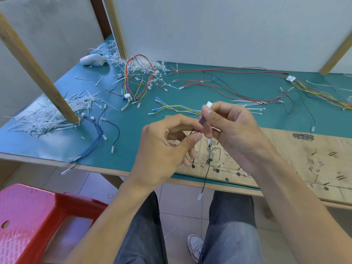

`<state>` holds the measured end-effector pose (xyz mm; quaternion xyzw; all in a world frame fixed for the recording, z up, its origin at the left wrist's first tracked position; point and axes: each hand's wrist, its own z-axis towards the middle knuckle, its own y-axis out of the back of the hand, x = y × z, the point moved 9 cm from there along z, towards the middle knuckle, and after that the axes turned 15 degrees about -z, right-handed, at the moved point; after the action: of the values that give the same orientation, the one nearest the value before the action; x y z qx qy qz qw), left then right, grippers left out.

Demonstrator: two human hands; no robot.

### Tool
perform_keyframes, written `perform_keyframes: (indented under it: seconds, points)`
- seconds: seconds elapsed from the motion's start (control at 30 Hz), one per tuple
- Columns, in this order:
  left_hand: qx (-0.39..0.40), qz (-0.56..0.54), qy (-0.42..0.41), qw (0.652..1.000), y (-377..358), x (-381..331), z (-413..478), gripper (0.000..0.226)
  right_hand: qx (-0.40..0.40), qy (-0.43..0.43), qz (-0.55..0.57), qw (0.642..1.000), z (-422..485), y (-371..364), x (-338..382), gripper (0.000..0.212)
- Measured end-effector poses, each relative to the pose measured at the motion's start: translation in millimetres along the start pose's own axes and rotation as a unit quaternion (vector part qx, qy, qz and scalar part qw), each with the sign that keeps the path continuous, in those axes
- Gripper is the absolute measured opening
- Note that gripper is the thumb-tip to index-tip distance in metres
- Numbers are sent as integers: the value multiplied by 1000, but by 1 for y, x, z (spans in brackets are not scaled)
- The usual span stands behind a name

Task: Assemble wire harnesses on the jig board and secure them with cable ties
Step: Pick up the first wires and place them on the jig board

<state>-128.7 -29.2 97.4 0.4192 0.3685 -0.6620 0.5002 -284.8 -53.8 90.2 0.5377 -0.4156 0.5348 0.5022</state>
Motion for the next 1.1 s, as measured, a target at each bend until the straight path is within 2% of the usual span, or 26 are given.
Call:
perform_keyframes:
  seconds: [0.1, 0.23, 0.37, 0.5, 0.7, 0.8, 0.9, 0.97, 1.1]
  points:
    - [-12, -72, 57, 996, -1, 17, -4, 9, -16, 7, -31, 999, 2, 14, -6, 21]
    - [-45, -59, 98, 992, -3, 33, -11, 9, -30, 18, -62, 997, 6, 25, -13, 11]
    - [-51, -63, 128, 988, -9, 41, -13, 12, -5, 17, -19, 1000, 5, 21, -18, 11]
    - [-21, -62, 157, 985, -16, 47, -14, 10, 33, 15, 17, 999, 3, 17, -19, 11]
    - [34, -39, 149, 987, -24, 47, -23, 7, 69, 22, 38, 997, 1, 15, -16, 20]
    - [34, -56, 152, 986, -25, 47, -27, 5, 85, 25, 44, 995, -1, 14, -16, 16]
    - [35, -65, 139, 988, -25, 43, -28, 12, 90, 28, 42, 995, -2, 12, -17, 12]
    - [47, -40, 116, 991, -27, 37, -28, 10, 79, 31, 40, 996, -2, 14, -15, 17]
    - [40, 61, 58, 996, -27, 25, -32, 22, 52, 41, 21, 998, 0, 17, -9, 19]
